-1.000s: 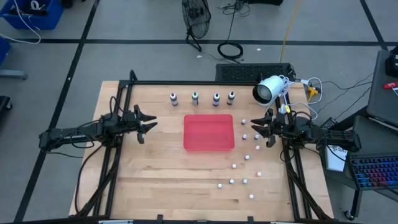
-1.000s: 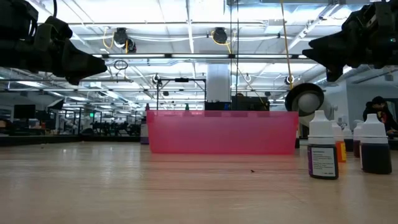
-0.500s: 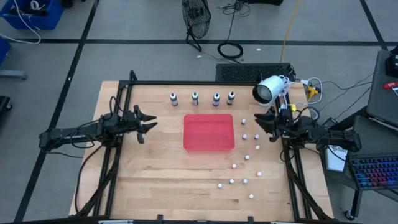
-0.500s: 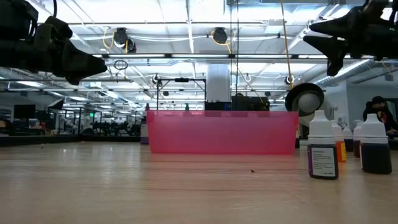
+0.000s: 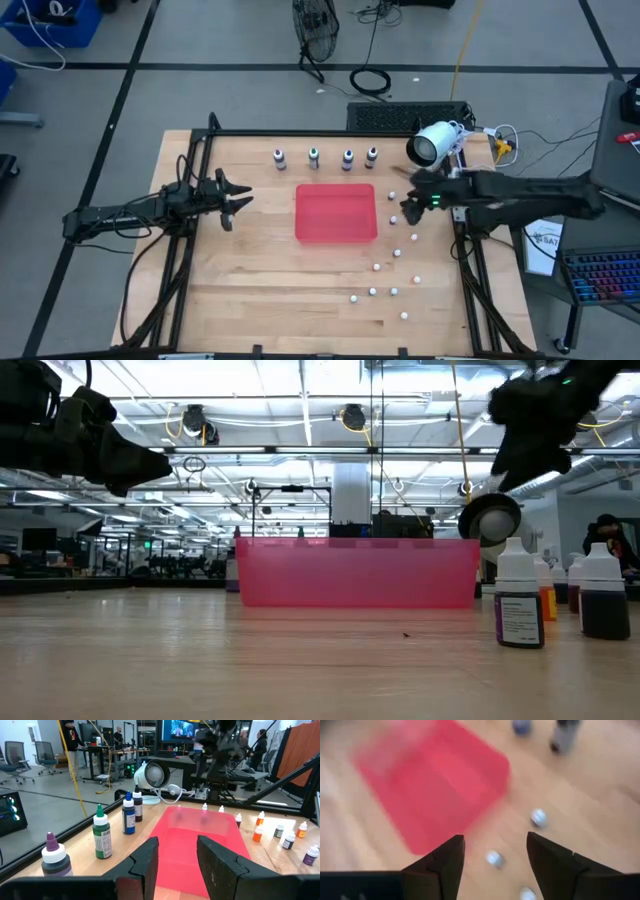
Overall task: Pick & Place food coloring
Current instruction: Put the small blue food coloring bottle into the red bin
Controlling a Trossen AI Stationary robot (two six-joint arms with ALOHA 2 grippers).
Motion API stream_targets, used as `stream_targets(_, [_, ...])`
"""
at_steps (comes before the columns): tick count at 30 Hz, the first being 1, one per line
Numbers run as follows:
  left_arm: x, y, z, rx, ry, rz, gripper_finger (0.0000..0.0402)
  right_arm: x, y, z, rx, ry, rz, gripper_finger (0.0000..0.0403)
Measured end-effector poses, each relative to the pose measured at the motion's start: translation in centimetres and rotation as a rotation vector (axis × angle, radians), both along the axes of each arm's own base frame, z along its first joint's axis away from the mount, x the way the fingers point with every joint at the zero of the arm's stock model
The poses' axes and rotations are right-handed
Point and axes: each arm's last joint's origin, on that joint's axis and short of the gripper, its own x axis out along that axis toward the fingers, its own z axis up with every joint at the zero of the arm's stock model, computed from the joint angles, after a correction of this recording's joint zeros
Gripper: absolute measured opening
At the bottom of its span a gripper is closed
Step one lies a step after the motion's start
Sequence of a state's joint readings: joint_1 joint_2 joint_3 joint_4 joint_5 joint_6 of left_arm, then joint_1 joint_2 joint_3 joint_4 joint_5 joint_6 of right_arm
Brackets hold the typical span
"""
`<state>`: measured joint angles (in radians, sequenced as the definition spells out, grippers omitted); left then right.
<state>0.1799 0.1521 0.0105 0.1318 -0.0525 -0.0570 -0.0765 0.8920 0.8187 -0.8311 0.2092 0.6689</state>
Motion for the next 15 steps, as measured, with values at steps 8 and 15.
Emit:
stream_targets(8, [0.0,0.0,0.0,0.000,0.000,0.000,0.0136,5.9,-2.0,-1.1,0.054,0.276,0.007,0.0202])
stream_targets(15, [0.0,0.0,0.0,0.000,0.000,0.000,0.0136,7.4,-4.8,-3.9,0.040,0.429,-0.063,0.0200])
